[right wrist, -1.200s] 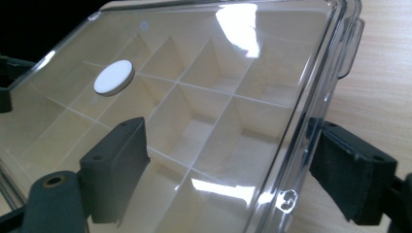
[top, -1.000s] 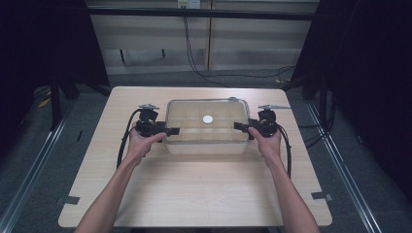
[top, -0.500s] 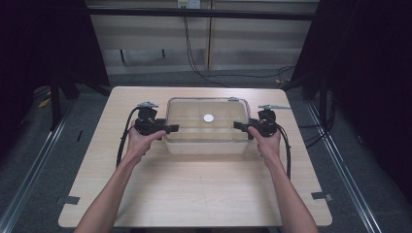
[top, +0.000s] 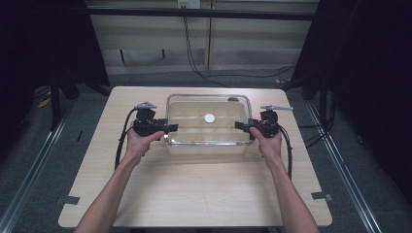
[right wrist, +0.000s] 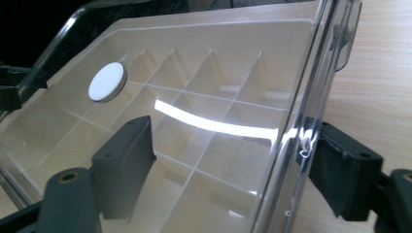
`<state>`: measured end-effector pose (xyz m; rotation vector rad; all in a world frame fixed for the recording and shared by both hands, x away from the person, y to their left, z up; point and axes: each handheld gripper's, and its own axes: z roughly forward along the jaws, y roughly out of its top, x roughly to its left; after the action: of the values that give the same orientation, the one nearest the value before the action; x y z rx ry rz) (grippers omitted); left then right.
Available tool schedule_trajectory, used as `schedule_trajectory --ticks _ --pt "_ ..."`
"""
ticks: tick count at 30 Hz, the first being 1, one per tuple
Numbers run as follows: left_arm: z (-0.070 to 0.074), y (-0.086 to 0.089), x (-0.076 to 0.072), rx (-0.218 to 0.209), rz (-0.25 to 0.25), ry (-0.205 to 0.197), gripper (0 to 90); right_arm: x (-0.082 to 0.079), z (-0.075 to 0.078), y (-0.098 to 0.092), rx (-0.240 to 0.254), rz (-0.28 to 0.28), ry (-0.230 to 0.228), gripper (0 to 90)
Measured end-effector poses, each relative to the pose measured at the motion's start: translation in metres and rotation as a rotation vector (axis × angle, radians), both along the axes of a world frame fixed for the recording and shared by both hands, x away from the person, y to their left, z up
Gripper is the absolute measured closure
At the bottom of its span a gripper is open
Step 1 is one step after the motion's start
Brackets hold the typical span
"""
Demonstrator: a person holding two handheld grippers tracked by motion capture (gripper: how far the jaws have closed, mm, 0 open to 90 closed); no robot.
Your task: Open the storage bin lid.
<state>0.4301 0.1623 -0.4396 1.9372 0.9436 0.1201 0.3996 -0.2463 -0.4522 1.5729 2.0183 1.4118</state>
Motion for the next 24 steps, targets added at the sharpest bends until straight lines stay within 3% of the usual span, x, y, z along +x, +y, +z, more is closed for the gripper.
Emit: schedule_trajectory --ticks 5,14,21,24 --pt "0.002 0.002 -0.003 -0.018 -0.003 -0.015 44.3 -0.004 0.002 -0.006 0.031 -0.009 -0.024 35.5" --pt "0.006 0.005 -0.006 -0.021 0.001 -0.043 49.5 -0.011 0.006 -0.012 0.048 -0.015 -0.049 46.4" --pt "0.006 0.009 -0.009 -0.034 0.002 -0.031 53.3 -0.018 0.005 -0.012 0.049 -0.005 -0.057 50.1" --pt "0.007 0.011 -0.013 -0.05 0.012 -0.052 55.9 -0.021 0.007 -0.014 0.067 -0.002 -0.067 53.4"
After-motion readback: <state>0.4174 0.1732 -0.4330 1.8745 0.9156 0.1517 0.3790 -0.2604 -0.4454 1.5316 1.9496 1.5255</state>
